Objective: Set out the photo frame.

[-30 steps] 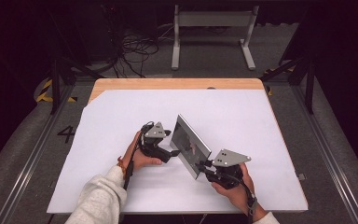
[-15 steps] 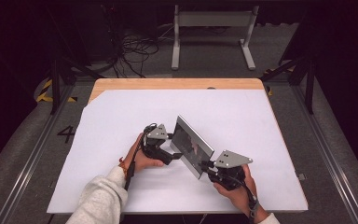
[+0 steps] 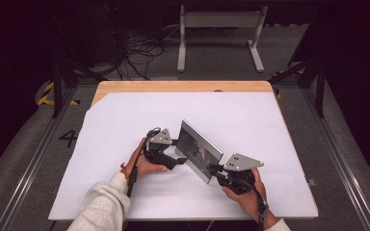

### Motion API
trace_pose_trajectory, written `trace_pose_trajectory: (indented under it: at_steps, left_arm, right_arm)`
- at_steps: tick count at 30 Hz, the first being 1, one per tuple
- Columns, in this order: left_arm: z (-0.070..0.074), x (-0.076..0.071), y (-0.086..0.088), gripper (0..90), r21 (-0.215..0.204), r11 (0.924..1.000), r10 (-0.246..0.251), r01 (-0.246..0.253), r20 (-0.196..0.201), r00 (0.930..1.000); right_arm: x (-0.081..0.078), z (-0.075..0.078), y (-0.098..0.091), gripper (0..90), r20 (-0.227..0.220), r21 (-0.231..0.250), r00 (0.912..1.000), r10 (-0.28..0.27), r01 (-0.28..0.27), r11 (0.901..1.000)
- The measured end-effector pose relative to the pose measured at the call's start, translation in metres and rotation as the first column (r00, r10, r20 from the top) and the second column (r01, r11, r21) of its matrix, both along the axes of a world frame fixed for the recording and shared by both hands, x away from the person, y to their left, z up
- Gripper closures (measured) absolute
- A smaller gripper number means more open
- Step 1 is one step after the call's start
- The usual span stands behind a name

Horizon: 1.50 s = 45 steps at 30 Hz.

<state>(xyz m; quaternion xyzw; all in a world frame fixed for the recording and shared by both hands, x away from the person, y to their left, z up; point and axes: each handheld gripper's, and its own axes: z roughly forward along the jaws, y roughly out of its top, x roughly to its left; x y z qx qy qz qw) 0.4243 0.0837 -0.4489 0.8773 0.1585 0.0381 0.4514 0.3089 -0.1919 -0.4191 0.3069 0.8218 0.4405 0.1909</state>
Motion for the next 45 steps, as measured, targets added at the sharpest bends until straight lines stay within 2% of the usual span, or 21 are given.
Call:
trace_pose_trajectory:
  at_steps: [3, 5, 7, 9, 11, 14, 17, 22, 25, 27, 28, 33, 41, 45]
  left_arm:
    - [0.001, -0.003, 0.004, 26.0, 0.009, 1.0000, 0.003, -0.003, -0.008, 1.0000]
    - [0.001, -0.007, 0.008, 27.0, -0.005, 0.9999, 0.010, -0.010, -0.009, 0.9999]
    - [-0.001, -0.013, 0.012, 30.1, -0.015, 0.9998, 0.015, -0.015, -0.002, 0.9999]
    - [0.001, -0.016, 0.015, 30.1, -0.007, 0.9998, 0.016, -0.016, -0.008, 0.9998]
    - [0.002, -0.018, 0.016, 31.4, 0.008, 0.9998, 0.017, -0.017, 0.009, 0.9998]
    - [0.002, -0.019, 0.015, 31.2, 0.006, 0.9998, 0.021, -0.021, 0.016, 0.9996]
    - [0.005, -0.019, 0.014, 30.5, -0.011, 0.9995, 0.029, -0.029, 0.038, 0.9989]
    - [0.011, -0.018, 0.011, 29.8, -0.054, 0.9974, 0.052, -0.048, 0.060, 0.9969]
    - [0.011, -0.017, 0.009, 29.9, -0.072, 0.9963, 0.051, -0.047, 0.057, 0.9971]
    - [0.011, -0.017, 0.008, 30.7, -0.072, 0.9962, 0.052, -0.048, 0.055, 0.9971]
    - [0.012, -0.017, 0.008, 31.4, -0.062, 0.9968, 0.055, -0.051, 0.067, 0.9962]
    - [0.013, -0.015, 0.013, 44.8, -0.068, 0.9954, 0.072, -0.068, 0.054, 0.9959]
    - [0.015, -0.018, 0.020, 57.2, -0.037, 0.9962, 0.081, -0.079, 0.071, 0.9941]
    - [0.016, -0.019, 0.024, 63.0, -0.038, 0.9962, 0.081, -0.078, 0.059, 0.9950]
  right_arm:
    - [0.001, 0.000, -0.001, 78.1, 0.001, -0.001, 1.0000, -0.004, 0.004, 1.0000]
    - [0.001, 0.000, -0.001, 76.8, 0.004, -0.002, 0.9999, -0.011, 0.011, 0.9999]
    - [0.000, -0.001, -0.002, 70.3, 0.017, -0.019, 0.9992, -0.037, 0.037, 0.9991]
    - [-0.001, -0.001, -0.004, 68.5, 0.015, -0.013, 0.9991, -0.041, 0.041, 0.9991]
    - [-0.004, 0.002, -0.011, 69.6, 0.020, 0.007, 0.9989, -0.043, 0.043, 0.9990]
    - [-0.008, 0.008, -0.018, 77.3, 0.014, 0.038, 0.9993, -0.034, 0.033, 0.9987]
    - [-0.012, 0.009, -0.021, 82.2, 0.017, 0.032, 0.9994, -0.030, 0.029, 0.9990]
    - [-0.012, 0.009, -0.021, 81.5, 0.011, 0.037, 0.9994, -0.031, 0.031, 0.9988]
    - [-0.011, 0.008, -0.020, 81.0, 0.017, 0.039, 0.9996, -0.023, 0.023, 0.9990]
    - [-0.011, 0.007, -0.018, 81.3, 0.022, 0.022, 0.9994, -0.027, 0.027, 0.9994]
    - [-0.011, 0.007, -0.017, 81.2, 0.022, 0.021, 0.9994, -0.026, 0.026, 0.9994]
    - [-0.010, 0.005, -0.017, 81.6, 0.028, 0.028, 0.9993, -0.025, 0.024, 0.9993]
    - [-0.007, 0.004, -0.019, 82.0, 0.023, 0.044, 0.9991, -0.034, 0.033, 0.9985]
    - [-0.005, 0.003, -0.019, 82.0, 0.024, 0.048, 0.9988, -0.044, 0.042, 0.9980]
